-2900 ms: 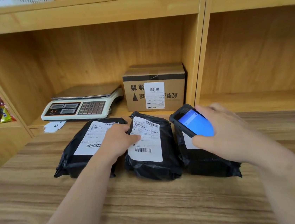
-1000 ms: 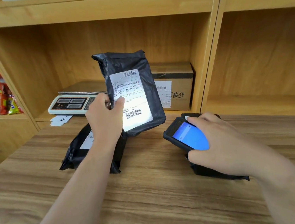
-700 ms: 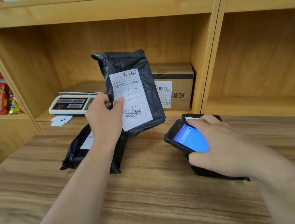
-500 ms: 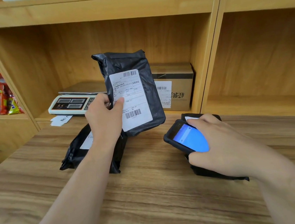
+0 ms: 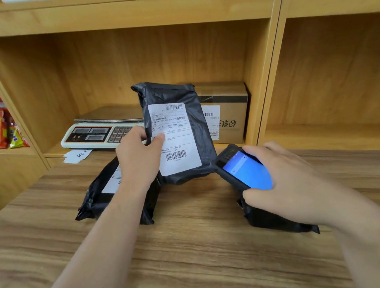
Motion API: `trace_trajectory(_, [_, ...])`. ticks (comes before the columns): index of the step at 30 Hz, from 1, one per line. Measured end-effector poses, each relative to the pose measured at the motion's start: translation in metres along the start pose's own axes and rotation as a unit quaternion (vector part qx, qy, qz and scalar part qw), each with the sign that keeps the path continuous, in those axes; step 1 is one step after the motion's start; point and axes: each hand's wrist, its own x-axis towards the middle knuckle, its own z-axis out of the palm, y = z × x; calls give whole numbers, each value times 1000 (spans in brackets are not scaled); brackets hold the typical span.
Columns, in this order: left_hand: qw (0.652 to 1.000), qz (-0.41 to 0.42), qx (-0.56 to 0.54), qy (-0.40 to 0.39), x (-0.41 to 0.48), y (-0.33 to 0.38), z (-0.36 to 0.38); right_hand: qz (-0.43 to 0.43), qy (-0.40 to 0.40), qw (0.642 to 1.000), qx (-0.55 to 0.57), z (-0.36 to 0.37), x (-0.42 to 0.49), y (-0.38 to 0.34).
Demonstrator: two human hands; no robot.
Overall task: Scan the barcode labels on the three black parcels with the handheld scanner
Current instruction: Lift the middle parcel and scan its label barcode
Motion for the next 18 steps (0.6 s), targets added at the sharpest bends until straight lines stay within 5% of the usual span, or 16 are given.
trace_trajectory(18, [979, 6, 125, -161, -4, -19, 13, 36, 75, 996, 0, -10, 7, 17])
